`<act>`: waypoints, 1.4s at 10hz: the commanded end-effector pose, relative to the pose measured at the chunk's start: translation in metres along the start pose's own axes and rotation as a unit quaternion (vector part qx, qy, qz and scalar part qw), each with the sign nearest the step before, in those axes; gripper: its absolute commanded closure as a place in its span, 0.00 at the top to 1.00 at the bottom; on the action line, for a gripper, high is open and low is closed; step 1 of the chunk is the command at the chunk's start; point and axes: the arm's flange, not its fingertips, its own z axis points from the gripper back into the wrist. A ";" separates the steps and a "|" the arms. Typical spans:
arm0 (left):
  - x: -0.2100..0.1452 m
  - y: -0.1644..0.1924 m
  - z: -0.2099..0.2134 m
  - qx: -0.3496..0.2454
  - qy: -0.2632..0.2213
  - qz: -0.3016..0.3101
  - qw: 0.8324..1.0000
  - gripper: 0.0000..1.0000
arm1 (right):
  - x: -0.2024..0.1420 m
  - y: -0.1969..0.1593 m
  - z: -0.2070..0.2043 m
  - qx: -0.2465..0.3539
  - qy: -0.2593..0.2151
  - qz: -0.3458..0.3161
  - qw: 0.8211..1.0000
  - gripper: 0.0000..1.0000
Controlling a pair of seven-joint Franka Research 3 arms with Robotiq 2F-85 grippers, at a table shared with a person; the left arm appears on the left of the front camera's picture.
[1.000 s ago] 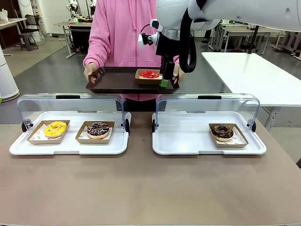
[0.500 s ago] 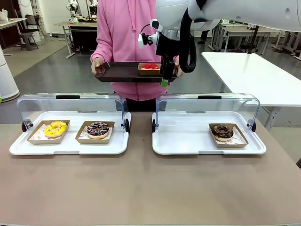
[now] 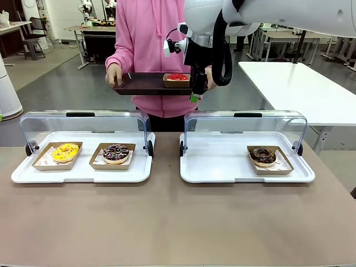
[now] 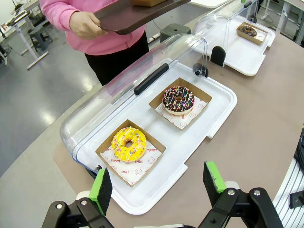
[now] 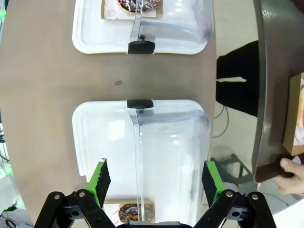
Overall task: Provide the desired donut to the person.
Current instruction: Pick up and lift the Paper togo box containing the Donut pointed at by the person.
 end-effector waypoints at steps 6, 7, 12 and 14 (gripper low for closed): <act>-0.001 0.001 0.000 -0.004 -0.004 0.002 1.000 1.00 | 0.001 0.000 -0.002 0.000 -0.001 0.000 1.000 1.00; -0.001 0.001 0.000 -0.004 -0.004 0.002 1.000 1.00 | 0.000 0.000 0.000 0.000 0.000 0.000 1.000 1.00; -0.001 0.001 0.000 -0.004 -0.004 0.002 1.000 1.00 | -0.199 0.102 0.060 0.040 -0.229 -0.072 0.970 1.00; -0.001 0.001 0.000 -0.004 -0.004 0.002 1.000 1.00 | -0.257 0.138 0.057 0.004 -0.299 -0.125 0.946 1.00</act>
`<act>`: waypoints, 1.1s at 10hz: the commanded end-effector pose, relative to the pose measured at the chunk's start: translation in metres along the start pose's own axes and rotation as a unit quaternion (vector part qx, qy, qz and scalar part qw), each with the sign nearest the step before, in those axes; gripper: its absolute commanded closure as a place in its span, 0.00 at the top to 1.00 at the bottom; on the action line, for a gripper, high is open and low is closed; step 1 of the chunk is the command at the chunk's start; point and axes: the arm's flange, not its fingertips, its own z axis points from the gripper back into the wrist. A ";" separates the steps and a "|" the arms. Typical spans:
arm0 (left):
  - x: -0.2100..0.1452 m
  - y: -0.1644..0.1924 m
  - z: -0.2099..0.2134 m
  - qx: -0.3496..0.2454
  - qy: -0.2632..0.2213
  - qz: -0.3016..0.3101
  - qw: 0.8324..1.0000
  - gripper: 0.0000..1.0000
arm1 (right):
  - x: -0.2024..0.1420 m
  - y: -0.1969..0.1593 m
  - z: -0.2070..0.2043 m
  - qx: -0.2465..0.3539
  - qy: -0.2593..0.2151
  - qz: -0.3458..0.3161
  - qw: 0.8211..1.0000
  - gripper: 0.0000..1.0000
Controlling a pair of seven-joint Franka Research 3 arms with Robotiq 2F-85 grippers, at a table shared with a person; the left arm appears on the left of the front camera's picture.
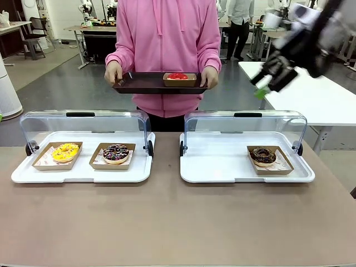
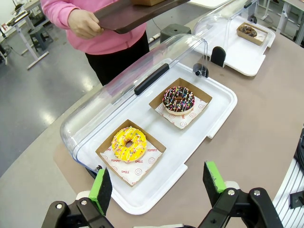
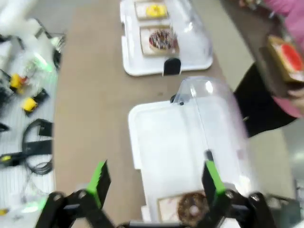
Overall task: Provide the desired donut to the person.
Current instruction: Pick up and lift the Paper togo box containing the Donut pointed at by the person.
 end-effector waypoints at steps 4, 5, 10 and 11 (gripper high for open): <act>-0.001 0.001 0.000 -0.004 -0.004 0.001 1.000 1.00 | -0.075 0.062 0.002 -0.080 -0.071 -0.084 0.991 1.00; -0.001 0.001 0.000 -0.004 -0.004 0.001 1.000 1.00 | -0.086 0.063 0.003 -0.096 -0.064 -0.117 0.986 1.00; -0.001 0.001 0.000 -0.004 -0.004 0.001 1.000 1.00 | -0.107 0.075 0.002 -0.141 -0.052 -0.208 0.966 1.00; -0.001 0.001 0.000 -0.004 -0.004 0.001 1.000 1.00 | -0.107 0.080 0.003 -0.155 -0.045 -0.217 0.963 1.00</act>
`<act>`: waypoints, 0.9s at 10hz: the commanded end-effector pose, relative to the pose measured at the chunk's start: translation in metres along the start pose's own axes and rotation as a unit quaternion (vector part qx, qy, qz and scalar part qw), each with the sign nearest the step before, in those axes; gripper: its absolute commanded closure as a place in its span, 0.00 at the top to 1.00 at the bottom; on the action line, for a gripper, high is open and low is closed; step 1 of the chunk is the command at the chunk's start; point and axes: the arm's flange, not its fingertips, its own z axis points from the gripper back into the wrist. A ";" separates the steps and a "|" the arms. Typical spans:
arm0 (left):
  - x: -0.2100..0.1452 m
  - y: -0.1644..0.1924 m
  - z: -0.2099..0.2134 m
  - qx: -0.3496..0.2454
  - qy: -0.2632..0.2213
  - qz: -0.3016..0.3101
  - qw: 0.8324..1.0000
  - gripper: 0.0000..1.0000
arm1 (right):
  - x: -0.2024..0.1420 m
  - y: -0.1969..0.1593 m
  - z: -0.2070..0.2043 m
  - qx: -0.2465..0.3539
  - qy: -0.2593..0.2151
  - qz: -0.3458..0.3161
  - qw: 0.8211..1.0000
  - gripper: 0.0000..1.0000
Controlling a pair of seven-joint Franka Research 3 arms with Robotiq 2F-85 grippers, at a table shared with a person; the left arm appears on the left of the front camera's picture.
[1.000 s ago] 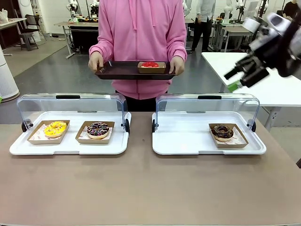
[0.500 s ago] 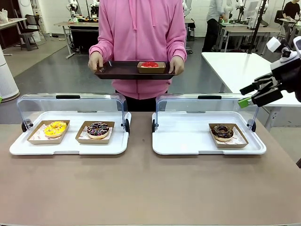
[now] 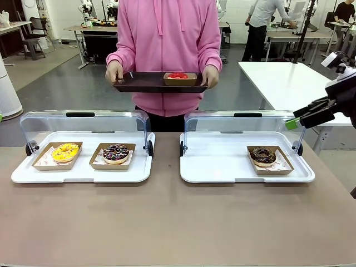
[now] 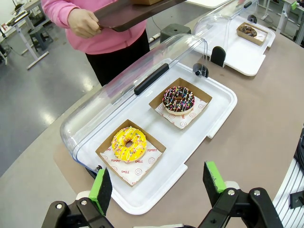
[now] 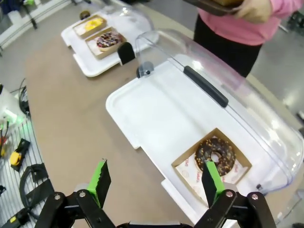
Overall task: Provide the desired donut to the person.
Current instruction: Pick up and lift the Paper togo box containing the Donut pointed at by the person.
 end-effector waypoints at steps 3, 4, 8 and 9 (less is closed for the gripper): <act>-0.001 0.001 0.000 -0.004 -0.004 0.001 1.000 1.00 | 0.000 0.022 0.007 -0.055 0.015 -0.031 0.998 1.00; -0.001 0.001 0.000 -0.004 -0.004 0.001 1.000 1.00 | 0.001 0.022 0.009 -0.056 0.014 -0.030 0.998 1.00; -0.001 0.001 0.000 -0.004 -0.004 0.001 1.000 1.00 | 0.011 0.020 0.005 -0.067 0.021 -0.030 0.997 1.00; -0.001 0.001 0.000 -0.004 -0.004 0.001 1.000 1.00 | 0.009 0.013 0.014 -0.058 0.015 -0.023 0.998 1.00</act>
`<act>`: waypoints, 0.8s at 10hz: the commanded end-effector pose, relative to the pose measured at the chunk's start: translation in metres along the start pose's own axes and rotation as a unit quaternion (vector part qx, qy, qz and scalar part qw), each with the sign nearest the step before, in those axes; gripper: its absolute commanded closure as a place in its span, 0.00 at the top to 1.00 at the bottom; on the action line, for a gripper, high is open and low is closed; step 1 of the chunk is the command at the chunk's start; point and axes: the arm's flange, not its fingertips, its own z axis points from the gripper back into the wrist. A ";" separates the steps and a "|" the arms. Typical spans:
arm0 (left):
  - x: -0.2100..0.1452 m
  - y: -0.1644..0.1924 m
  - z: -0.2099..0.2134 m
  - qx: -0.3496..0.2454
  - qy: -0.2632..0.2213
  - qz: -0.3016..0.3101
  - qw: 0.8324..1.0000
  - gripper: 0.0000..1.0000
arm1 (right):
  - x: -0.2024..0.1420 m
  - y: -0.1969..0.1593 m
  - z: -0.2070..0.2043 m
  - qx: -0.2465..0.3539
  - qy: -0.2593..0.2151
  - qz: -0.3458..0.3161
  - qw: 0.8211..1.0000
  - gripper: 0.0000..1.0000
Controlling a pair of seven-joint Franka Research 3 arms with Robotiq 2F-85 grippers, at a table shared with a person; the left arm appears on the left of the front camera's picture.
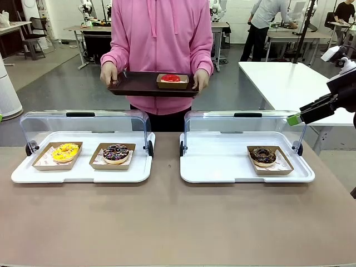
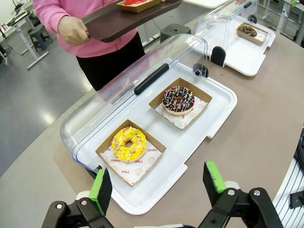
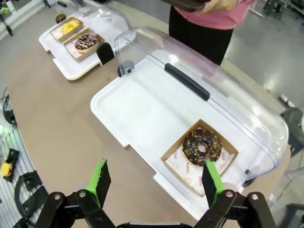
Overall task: Provide the desired donut to the person.
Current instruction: Pick up and lift the Paper togo box containing the Donut pointed at by the person.
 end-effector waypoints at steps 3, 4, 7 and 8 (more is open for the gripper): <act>-0.001 0.001 0.000 -0.004 -0.004 0.001 1.000 1.00 | -0.003 -0.002 0.002 -0.001 0.000 -0.004 1.000 1.00; -0.001 0.001 0.000 -0.004 -0.004 0.001 1.000 1.00 | -0.003 -0.002 0.002 -0.001 0.000 -0.004 1.000 1.00; -0.001 0.001 0.000 -0.004 -0.004 0.001 1.000 1.00 | -0.003 -0.002 0.002 -0.001 0.000 -0.004 1.000 1.00; -0.001 0.001 0.000 -0.004 -0.004 0.001 1.000 1.00 | -0.003 -0.002 0.002 -0.001 0.000 -0.004 1.000 1.00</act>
